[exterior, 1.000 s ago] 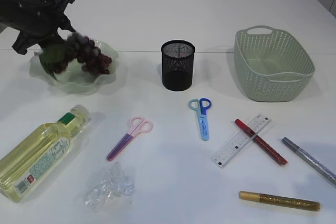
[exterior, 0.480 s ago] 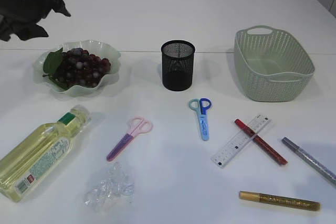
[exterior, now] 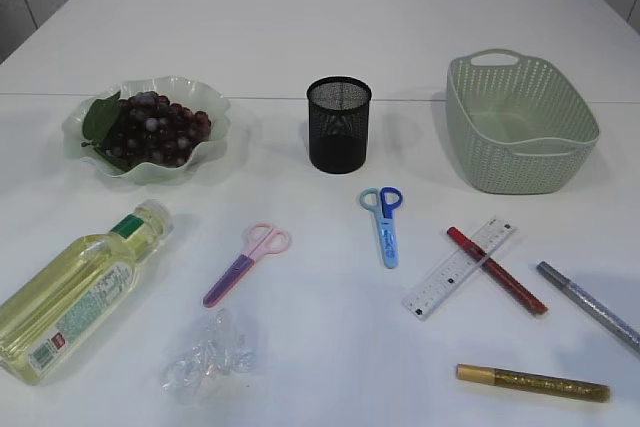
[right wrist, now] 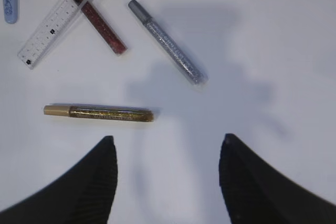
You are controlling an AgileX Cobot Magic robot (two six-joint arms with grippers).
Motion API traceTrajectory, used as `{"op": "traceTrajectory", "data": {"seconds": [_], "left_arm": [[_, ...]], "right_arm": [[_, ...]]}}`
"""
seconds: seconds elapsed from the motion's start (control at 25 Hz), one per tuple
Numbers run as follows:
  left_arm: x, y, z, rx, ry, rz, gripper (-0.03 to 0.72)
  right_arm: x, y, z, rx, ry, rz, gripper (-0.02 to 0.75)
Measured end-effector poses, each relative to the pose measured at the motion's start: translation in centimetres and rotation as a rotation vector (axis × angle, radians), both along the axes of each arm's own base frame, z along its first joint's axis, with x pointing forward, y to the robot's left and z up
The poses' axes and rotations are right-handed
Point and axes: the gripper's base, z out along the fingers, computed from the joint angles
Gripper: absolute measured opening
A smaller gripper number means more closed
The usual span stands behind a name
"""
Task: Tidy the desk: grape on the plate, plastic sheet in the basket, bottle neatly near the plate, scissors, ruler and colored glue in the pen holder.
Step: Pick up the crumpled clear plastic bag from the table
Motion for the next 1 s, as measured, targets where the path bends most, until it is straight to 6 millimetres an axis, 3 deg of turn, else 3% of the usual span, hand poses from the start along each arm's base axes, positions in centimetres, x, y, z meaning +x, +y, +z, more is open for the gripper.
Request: {"op": "traceTrajectory", "data": {"seconds": [0.16,0.4,0.52,0.68,0.8,1.0], "left_arm": [[-3.6,0.5,2.0,0.086,0.066,-0.099,0.447],[-7.0,-0.2,2.4,0.083,0.224,-0.296,0.411],[-7.9,-1.1,2.2,0.060,0.288,-0.404,0.406],[-9.0,-3.8,2.1,0.083,0.297,-0.535,0.406],[-10.2,-6.1,1.0,0.144,0.323,-0.636,0.406],[-11.2,-8.5,-3.7,0.224,0.403,-0.728,0.406]], "right_arm": [[0.0,0.0,0.0,0.001,0.000,0.000,0.484],[0.0,0.0,0.0,0.001,0.000,0.000,0.484],[0.0,0.0,0.0,0.001,0.000,0.000,0.484],[0.0,0.0,0.0,0.002,0.000,0.000,0.484],[0.0,0.0,0.0,0.005,0.001,0.000,0.484],[0.0,0.1,0.0,0.008,0.001,0.000,0.484]]}}
